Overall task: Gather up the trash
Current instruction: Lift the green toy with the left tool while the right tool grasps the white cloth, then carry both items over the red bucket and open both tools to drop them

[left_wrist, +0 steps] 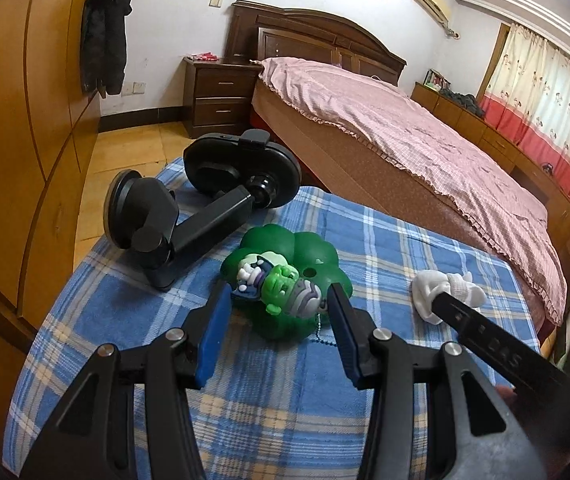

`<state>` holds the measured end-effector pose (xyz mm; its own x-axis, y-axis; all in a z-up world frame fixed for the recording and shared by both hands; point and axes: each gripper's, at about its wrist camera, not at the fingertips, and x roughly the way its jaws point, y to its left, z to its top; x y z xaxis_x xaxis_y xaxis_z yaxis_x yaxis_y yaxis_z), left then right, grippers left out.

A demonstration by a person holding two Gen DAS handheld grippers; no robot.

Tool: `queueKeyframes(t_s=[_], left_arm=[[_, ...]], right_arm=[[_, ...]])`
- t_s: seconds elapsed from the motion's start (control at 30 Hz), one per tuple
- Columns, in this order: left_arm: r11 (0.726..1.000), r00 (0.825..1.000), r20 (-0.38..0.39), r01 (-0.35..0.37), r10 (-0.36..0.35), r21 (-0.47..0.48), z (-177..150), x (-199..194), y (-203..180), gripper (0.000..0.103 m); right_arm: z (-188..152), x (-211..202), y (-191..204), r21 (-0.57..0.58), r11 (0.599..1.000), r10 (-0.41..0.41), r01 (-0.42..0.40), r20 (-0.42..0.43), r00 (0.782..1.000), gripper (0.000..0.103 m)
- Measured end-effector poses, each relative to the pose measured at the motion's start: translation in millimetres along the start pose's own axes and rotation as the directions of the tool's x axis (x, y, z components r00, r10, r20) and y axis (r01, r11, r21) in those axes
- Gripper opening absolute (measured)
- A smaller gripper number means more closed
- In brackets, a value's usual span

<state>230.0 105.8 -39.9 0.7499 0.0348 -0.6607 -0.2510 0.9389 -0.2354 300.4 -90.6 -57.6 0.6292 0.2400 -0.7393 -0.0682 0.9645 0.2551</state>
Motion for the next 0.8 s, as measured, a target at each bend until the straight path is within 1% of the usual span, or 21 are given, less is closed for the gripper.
queueKeyframes(t_s=[0.07, 0.13, 0.2, 0.23, 0.27, 0.3, 0.33, 0.4, 0.5, 0.63, 0.8], left_arm=[[1.000, 1.000, -0.003, 0.001, -0.001, -0.001, 0.1, 0.9, -0.1, 0.049], [1.000, 1.000, -0.003, 0.002, -0.002, -0.002, 0.1, 1.2, 0.2, 0.049], [1.000, 1.000, -0.004, 0.002, -0.002, -0.004, 0.0, 1.4, 0.3, 0.049], [1.000, 1.000, -0.005, 0.002, -0.002, -0.004, -0.1, 1.7, 0.4, 0.049], [1.000, 1.000, -0.006, 0.003, -0.003, -0.005, -0.3, 1.8, 0.4, 0.049], [1.000, 1.000, -0.006, 0.003, -0.003, -0.004, -0.5, 1.6, 0.0, 0.049], [1.000, 1.000, -0.005, 0.002, -0.002, -0.004, -0.3, 1.8, 0.4, 0.050], [1.000, 1.000, -0.004, 0.004, -0.004, -0.004, -0.4, 1.9, 0.6, 0.049], [1.000, 1.000, -0.005, 0.010, -0.010, -0.006, -1.0, 1.8, 0.4, 0.050], [1.000, 1.000, -0.004, 0.013, -0.013, -0.005, -0.3, 1.5, -0.5, 0.050], [1.000, 1.000, 0.002, 0.025, -0.025, 0.004, -0.2, -2.0, -4.1, 0.050]], right_arm=[[2.4, 7.3, 4.1, -0.013, 1.000, -0.015, 0.015, -0.005, 1.000, 0.071], [3.2, 13.5, 5.0, -0.012, 1.000, -0.026, 0.026, -0.016, 1.000, 0.064], [2.2, 18.4, 5.0, -0.014, 0.999, -0.041, 0.040, -0.025, 0.999, 0.052], [1.7, 17.9, 6.1, -0.024, 0.998, -0.054, 0.054, -0.014, 0.998, 0.049], [1.4, 18.8, 5.8, -0.027, 0.998, -0.051, 0.050, -0.022, 0.998, 0.045], [1.6, 17.7, 5.2, -0.029, 0.998, -0.055, 0.055, -0.018, 0.998, 0.038], [1.2, 17.1, 4.9, -0.033, 0.998, -0.057, 0.056, -0.021, 0.998, 0.035], [-0.4, 15.3, 4.6, -0.039, 0.998, -0.052, 0.051, -0.023, 0.998, 0.026], [-4.3, 7.9, 4.6, -0.051, 0.998, -0.044, 0.042, -0.024, 0.999, 0.022], [-12.1, -8.4, -1.7, -0.040, 0.999, -0.015, 0.014, -0.026, 1.000, 0.021], [-25.9, -32.2, -13.0, -0.036, 0.999, -0.005, 0.004, -0.024, 1.000, 0.021]])
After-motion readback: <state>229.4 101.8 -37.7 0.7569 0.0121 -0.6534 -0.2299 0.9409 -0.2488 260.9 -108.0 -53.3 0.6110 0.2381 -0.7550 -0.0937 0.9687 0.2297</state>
